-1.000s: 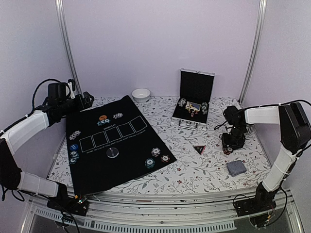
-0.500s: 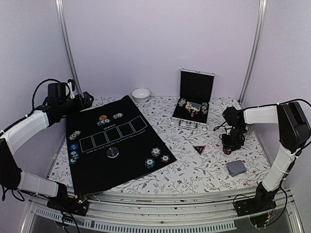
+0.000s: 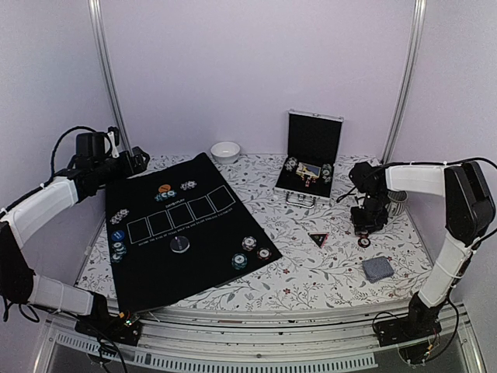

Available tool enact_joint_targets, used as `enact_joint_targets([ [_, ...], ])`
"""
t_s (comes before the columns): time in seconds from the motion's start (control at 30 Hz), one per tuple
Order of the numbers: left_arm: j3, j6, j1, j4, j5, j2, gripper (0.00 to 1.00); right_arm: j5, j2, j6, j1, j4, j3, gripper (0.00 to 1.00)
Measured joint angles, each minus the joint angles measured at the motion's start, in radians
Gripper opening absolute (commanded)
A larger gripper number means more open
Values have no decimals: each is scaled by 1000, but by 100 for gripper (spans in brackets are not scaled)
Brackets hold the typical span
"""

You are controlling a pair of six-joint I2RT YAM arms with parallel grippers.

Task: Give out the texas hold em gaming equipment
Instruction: Pick up the pile of poker chips from the pile of poker chips, then pass from the right arm to the left

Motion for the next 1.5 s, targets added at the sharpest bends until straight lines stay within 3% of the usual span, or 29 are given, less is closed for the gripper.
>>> enact_joint_targets([
  [0.13, 0, 2, 1, 0, 24, 1, 92, -1, 0, -12, 72, -43, 63, 3],
  [0.33, 21, 22, -29, 0, 161, 32, 80, -12, 19, -57, 360, -57, 325, 3],
  [0.53, 13, -23, -235, 49, 425, 69, 75, -22, 125, -127, 614, -48, 562, 3],
  [0.73, -72, -143, -380, 154, 676, 100, 79, -28, 214, -225, 774, -10, 656, 3],
  [1.03, -126, -221, -480, 196, 861, 217, 74, -44, 233, -315, 808, 35, 694, 3],
  [1.37, -157, -340, -481, 362, 939, 295, 65, -45, 251, -346, 818, 12, 706, 3],
  [1.5, -157, -369, -484, 406, 947, 322, 52, -45, 266, -349, 821, 18, 720, 3],
])
